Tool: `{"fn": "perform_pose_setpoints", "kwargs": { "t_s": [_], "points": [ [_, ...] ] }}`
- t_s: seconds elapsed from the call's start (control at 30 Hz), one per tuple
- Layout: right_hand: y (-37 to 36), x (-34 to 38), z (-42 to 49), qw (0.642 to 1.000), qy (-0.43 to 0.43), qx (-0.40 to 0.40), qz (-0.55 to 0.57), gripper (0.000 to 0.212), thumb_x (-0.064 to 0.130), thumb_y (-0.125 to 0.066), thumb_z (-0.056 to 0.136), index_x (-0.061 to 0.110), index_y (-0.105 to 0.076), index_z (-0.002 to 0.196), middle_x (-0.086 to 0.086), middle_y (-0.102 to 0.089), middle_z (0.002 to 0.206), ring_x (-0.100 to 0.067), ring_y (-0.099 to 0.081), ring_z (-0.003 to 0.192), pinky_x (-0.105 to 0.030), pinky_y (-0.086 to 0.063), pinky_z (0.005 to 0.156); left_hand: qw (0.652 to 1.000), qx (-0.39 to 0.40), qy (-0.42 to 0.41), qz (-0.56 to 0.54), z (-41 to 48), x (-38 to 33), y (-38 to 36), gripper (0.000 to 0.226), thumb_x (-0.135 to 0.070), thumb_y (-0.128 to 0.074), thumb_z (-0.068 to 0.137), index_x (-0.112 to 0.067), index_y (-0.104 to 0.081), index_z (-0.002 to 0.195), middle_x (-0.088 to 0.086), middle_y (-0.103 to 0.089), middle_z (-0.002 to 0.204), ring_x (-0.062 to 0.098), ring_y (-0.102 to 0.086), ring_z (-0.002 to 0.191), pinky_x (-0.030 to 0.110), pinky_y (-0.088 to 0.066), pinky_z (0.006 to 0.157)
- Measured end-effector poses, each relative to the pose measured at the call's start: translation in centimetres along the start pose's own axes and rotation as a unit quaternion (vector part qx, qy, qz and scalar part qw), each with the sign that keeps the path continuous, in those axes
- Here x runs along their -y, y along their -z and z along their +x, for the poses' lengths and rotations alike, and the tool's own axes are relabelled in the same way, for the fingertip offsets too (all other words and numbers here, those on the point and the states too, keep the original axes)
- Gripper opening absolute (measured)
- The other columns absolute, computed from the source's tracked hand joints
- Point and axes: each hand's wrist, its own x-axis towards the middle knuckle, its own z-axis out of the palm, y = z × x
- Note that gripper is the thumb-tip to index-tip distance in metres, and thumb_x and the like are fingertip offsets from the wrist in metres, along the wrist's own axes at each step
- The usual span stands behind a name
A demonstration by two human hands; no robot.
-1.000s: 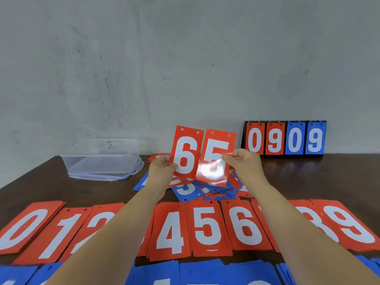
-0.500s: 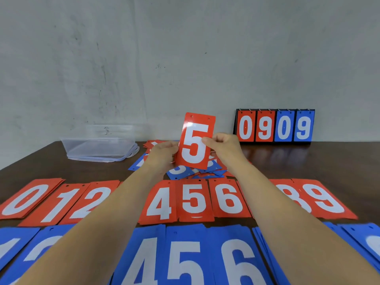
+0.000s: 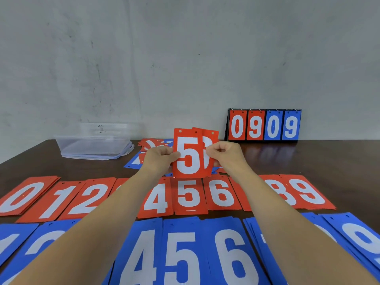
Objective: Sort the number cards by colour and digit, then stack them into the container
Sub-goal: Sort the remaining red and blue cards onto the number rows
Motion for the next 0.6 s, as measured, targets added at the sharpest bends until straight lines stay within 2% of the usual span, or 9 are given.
{"fn": "perform_pose_setpoints", "kwargs": {
  "t_s": [0.1,0.2,0.27,0.37,0.43,0.5,0.53,0.6],
  "points": [
    [1.3,-0.5,-0.5,0.999,-0.024,-0.01,-0.027,0.019,0.007,-0.066,0.089,0.016,-0.062,0.105,-0.002,-0.066,0.105,-0.02,-0.066,0.097,-0.018,-0.055,0.06,1.0,-0.001,0.015,0.001,-0.2,0.2,0.6,0.006,-0.016,-0.066,0.09,-0.011,-0.067,0.093,0.009,-0.071,0.107,0.023,-0.07,0.094,0.04,-0.059,0.083],
    [2.7,-1.2,-1.3,0.998,-0.044,-0.019,-0.034,0.043,0.009,-0.066,0.089,0.021,-0.047,0.126,0.001,-0.063,0.104,-0.01,-0.063,0.088,-0.015,-0.048,0.056,0.998,0.003,0.046,0.033,-0.3,0.8,1.0,0.018,-0.018,-0.069,0.088,-0.007,-0.068,0.102,0.009,-0.071,0.106,0.024,-0.07,0.094,0.042,-0.057,0.087],
    [3.6,-1.8,-1.8,0.996,-0.061,-0.033,-0.047,0.052,0.012,-0.067,0.089,0.019,-0.044,0.134,0.0,-0.063,0.107,-0.009,-0.06,0.088,-0.015,-0.046,0.059,0.995,0.014,0.073,0.063,-0.4,1.1,1.1,0.019,-0.02,-0.069,0.088,-0.006,-0.068,0.099,0.009,-0.071,0.103,0.023,-0.07,0.092,0.038,-0.058,0.085],
    [4.4,-2.6,-2.3,0.991,-0.108,-0.051,-0.066,0.045,0.016,-0.068,0.089,0.016,-0.053,0.131,-0.006,-0.062,0.122,-0.019,-0.062,0.104,-0.021,-0.05,0.066,0.989,0.023,0.101,0.109,-0.9,1.3,0.9,0.019,-0.023,-0.07,0.087,-0.007,-0.068,0.097,0.009,-0.07,0.098,0.02,-0.069,0.087,0.027,-0.058,0.07],
    [4.6,-3.4,-2.7,0.987,-0.133,-0.051,-0.069,0.043,0.015,-0.069,0.088,0.014,-0.056,0.129,-0.007,-0.062,0.125,-0.022,-0.063,0.107,-0.021,-0.051,0.065,0.984,0.033,0.102,0.142,-1.2,1.6,0.6,0.013,-0.022,-0.07,0.088,-0.009,-0.067,0.091,0.009,-0.068,0.094,0.017,-0.067,0.079,0.022,-0.054,0.059],
    [4.3,-4.2,-3.0,0.986,-0.146,-0.041,-0.074,0.044,0.014,-0.07,0.087,0.012,-0.056,0.129,-0.008,-0.063,0.124,-0.021,-0.064,0.104,-0.022,-0.053,0.065,0.976,0.03,0.088,0.195,-1.4,2.2,0.1,0.011,-0.02,-0.069,0.088,-0.011,-0.063,0.085,0.005,-0.064,0.086,0.014,-0.063,0.073,0.024,-0.055,0.062],
    [4.2,-4.6,-3.1,0.985,-0.149,-0.035,-0.085,0.045,0.015,-0.071,0.086,0.012,-0.056,0.128,-0.008,-0.063,0.123,-0.021,-0.064,0.105,-0.025,-0.054,0.071,0.972,0.025,0.076,0.222,-1.4,2.6,0.0,0.012,-0.02,-0.07,0.088,-0.011,-0.063,0.085,0.003,-0.062,0.083,0.013,-0.062,0.072,0.026,-0.056,0.066],
    [3.8,-5.2,-3.2,0.979,-0.15,-0.024,-0.133,0.047,0.016,-0.072,0.085,0.013,-0.056,0.129,-0.007,-0.064,0.121,-0.021,-0.063,0.108,-0.03,-0.054,0.081,0.958,0.018,0.047,0.282,-1.2,3.3,-0.3,0.014,-0.022,-0.072,0.086,-0.01,-0.063,0.085,0.001,-0.061,0.078,0.012,-0.059,0.068,0.026,-0.054,0.063]
  ]
}}
